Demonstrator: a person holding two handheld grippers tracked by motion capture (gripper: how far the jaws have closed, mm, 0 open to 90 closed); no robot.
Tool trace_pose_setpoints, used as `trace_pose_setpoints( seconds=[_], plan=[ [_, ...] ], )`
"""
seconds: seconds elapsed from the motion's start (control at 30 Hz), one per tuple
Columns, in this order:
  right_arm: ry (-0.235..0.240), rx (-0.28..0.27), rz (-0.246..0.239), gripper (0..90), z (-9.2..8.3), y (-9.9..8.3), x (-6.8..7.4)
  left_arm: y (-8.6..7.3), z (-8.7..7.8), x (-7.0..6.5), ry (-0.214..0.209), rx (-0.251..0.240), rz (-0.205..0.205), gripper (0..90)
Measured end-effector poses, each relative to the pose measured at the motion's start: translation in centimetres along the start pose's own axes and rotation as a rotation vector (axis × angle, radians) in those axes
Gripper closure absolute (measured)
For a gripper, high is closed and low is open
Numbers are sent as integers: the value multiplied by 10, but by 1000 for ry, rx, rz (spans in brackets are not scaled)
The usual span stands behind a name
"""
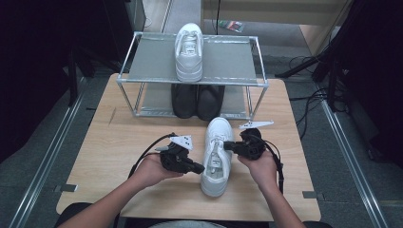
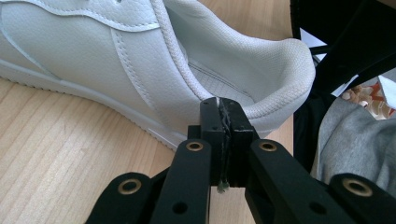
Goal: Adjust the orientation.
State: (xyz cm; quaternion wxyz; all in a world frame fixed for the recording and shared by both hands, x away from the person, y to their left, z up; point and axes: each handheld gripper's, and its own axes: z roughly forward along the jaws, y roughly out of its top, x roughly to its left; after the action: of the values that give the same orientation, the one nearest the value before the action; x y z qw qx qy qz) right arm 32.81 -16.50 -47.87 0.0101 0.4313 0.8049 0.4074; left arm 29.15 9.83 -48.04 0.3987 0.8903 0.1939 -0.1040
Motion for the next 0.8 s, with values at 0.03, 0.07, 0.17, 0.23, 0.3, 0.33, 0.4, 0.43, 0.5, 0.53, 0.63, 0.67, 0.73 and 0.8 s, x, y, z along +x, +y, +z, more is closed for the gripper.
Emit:
trace_pose_setpoints(
  seconds=[0.03,0.07,0.17,0.23,0.3,0.33,0.4,0.43,0.5,0.53,0.63,0.67,0.73,0.8],
  plan=[
    [0,-1,0,897,0,0,0,0,0,0,0,0,0,894],
    [-1,-1,-1,897,0,0,0,1,1,0,-4,3,3,894],
    [0,-5,-2,895,-1,-1,0,1,2,-1,-8,2,5,893],
    [-3,-12,8,895,-4,-2,-1,4,6,-3,-21,12,14,889],
    [-4,-19,22,896,-6,-2,-2,5,7,-4,-24,12,17,889],
    [-7,-25,22,896,-7,-3,-3,8,10,-5,-36,17,17,889],
    [-19,-35,28,895,-10,-4,-3,10,14,-7,-45,21,29,889],
    [-19,-35,28,895,-10,-4,-3,10,14,-7,-45,21,29,888],
    [-41,-54,27,878,-16,-6,-3,15,20,-10,-64,29,45,881],
    [-45,-59,29,872,-17,-7,-3,16,23,-12,-67,28,48,877],
    [-65,-69,31,857,-22,-10,-2,20,28,-15,-72,32,60,875],
    [-68,-74,29,852,-24,-11,-2,23,31,-16,-74,40,73,878],
    [-78,-85,25,842,-28,-14,-1,25,32,-17,-69,43,84,894],
    [-83,-94,31,828,-32,-16,-1,28,33,-17,-73,27,80,897]
  ],
)
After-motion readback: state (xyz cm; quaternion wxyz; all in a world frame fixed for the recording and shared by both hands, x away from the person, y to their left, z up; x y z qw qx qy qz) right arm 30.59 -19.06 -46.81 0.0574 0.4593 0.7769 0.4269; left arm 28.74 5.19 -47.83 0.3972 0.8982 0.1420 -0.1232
